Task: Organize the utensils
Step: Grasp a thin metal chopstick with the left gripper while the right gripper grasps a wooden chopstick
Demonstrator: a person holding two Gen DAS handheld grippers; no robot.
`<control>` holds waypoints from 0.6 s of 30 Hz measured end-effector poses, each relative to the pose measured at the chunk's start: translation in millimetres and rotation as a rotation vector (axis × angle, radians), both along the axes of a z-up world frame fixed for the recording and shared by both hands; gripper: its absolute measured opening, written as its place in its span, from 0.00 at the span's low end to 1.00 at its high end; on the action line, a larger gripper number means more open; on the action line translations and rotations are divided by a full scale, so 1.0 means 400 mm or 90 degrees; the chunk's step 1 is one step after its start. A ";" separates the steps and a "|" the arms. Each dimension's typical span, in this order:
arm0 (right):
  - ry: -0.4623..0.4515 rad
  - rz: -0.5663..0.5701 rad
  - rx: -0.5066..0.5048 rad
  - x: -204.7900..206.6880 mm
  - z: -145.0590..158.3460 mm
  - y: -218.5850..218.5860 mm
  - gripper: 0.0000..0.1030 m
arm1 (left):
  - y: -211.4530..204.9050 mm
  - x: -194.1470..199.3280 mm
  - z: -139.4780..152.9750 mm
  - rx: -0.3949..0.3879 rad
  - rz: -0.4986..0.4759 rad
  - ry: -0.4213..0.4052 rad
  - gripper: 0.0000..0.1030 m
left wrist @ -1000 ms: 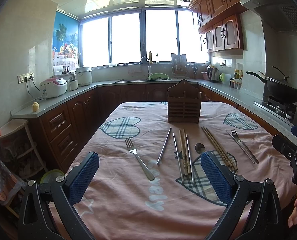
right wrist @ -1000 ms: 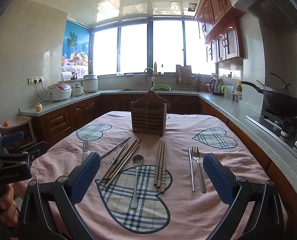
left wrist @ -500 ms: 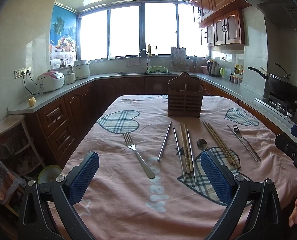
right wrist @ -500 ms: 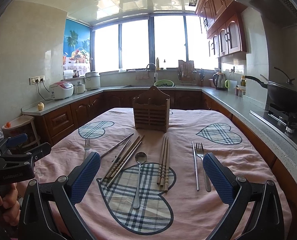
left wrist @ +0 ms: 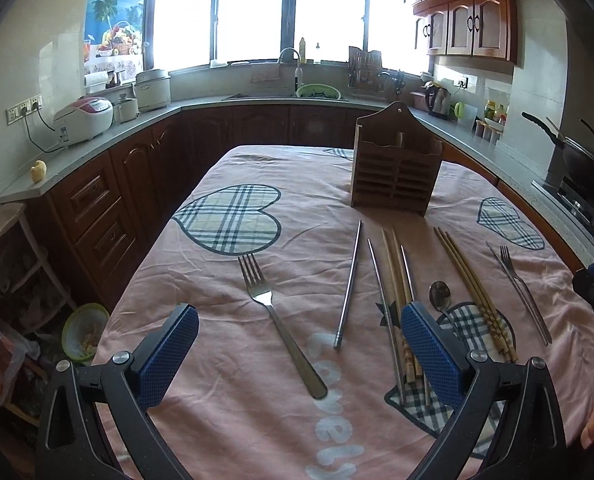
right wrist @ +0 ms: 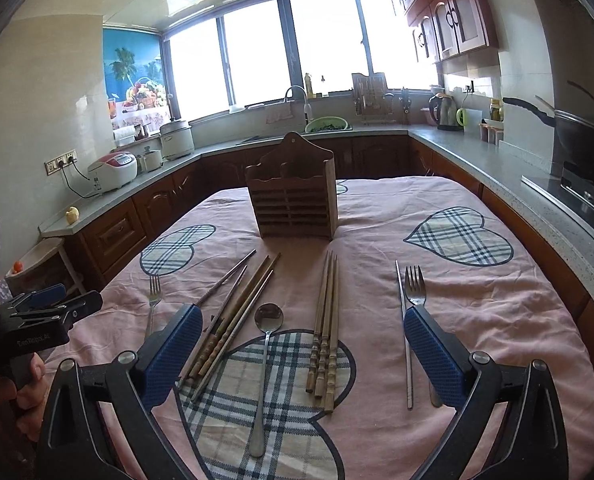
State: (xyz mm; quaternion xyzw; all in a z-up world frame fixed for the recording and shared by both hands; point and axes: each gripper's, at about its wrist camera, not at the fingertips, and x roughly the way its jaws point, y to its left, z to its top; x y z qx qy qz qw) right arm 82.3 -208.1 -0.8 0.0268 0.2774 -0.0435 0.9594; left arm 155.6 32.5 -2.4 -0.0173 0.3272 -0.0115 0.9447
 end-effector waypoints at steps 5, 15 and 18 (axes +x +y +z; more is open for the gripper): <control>0.044 -0.010 0.024 0.101 -0.015 -0.046 0.75 | -0.009 0.104 0.008 0.003 -0.018 0.032 0.94; 0.150 -0.026 0.093 0.320 -0.092 -0.144 0.40 | -0.034 0.347 -0.009 0.017 -0.044 0.120 0.78; 0.181 -0.031 0.106 0.374 -0.122 -0.162 0.29 | -0.054 0.415 -0.018 0.024 -0.056 0.143 0.77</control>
